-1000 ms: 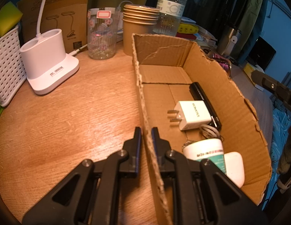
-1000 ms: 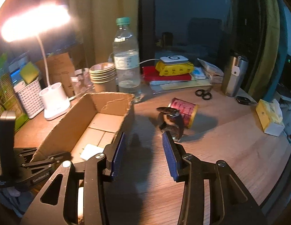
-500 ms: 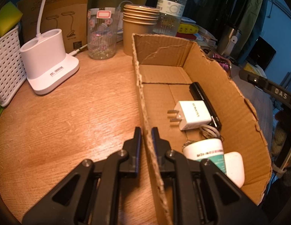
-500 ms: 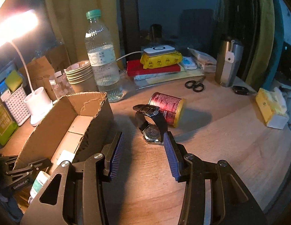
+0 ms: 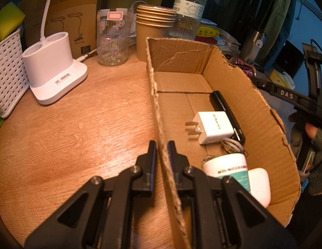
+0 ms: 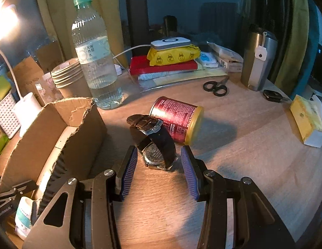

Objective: Organize rigid objects
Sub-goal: 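Move the open right gripper down around the black leather-strap watch, then close the right gripper on the watch and lift it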

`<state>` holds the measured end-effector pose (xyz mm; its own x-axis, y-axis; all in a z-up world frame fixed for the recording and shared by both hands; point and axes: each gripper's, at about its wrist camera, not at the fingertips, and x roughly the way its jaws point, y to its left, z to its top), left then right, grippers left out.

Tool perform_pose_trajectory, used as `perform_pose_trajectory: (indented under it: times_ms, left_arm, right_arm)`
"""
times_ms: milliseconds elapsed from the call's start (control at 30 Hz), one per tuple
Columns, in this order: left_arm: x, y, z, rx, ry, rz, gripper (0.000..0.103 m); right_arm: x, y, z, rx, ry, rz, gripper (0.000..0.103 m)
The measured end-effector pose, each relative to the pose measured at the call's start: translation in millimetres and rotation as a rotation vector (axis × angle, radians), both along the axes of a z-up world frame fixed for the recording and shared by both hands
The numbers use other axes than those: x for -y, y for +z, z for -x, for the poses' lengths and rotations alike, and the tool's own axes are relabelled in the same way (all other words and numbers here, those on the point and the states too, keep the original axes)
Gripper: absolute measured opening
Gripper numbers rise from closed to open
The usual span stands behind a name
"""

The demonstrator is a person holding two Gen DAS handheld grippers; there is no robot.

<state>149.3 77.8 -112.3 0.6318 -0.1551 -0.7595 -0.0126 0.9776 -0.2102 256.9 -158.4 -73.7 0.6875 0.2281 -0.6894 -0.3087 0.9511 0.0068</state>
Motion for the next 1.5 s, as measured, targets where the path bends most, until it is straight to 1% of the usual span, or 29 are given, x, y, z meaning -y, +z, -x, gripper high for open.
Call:
perform_pose_trajectory:
  times_ms: [400,600,767,833,933,967,1000,1133,1200,1333,1467,1500]
  left_arm:
    - [0.0,0.0,0.0,0.0,0.0,0.0,0.012]
    - [0.0,0.1,0.0,0.0,0.0,0.0,0.012]
    - [0.1,0.1,0.0,0.0,0.0,0.0,0.012]
    - [0.1,0.1,0.0,0.0,0.0,0.0,0.012]
    - [0.1,0.0,0.0,0.0,0.0,0.0,0.012]
    - [0.0,0.0,0.0,0.0,0.0,0.0,0.012]
    - [0.0,0.0,0.0,0.0,0.0,0.0,0.012]
    - [0.0,0.0,0.0,0.0,0.0,0.0,0.012]
    - [0.1,0.1,0.0,0.0,0.0,0.0,0.012]
    - [0.0,0.0,0.0,0.0,0.0,0.0,0.012]
    - [0.1,0.1,0.0,0.0,0.0,0.0,0.012]
    - [0.1,0.2,0.0,0.0,0.0,0.0,0.012]
  right_arm:
    - [-0.7,-8.2,-16.2,-0.025,0.015,0.009,0.046]
    - [-3.1,-11.0,-16.6,-0.023,0.025,0.006,0.046]
    - [-8.4,-14.0,-14.5,-0.019,0.038,0.034,0.046]
    - [-10.0,-14.5,-13.1,-0.011,0.036,0.05,0.044]
    - [-7.7,-14.4,-13.7,-0.007,0.026,0.055,0.034]
    - [-6.7,-14.1,-13.6,-0.007,0.023,0.054,0.028]
    - [-6.2,-14.0,-13.2,-0.008,0.023,0.053,0.026]
    - [-6.3,-14.5,-12.5,-0.002,0.024,0.058,0.025]
    - [-6.2,-15.0,-13.0,0.004,0.018,0.067,0.02]
    - [-4.8,-14.0,-11.6,0.023,0.009,0.07,0.018]
    - [-4.5,-10.4,-9.0,0.046,0.011,0.072,0.008]
    - [-4.9,-10.2,-8.4,0.047,0.013,0.074,0.008]
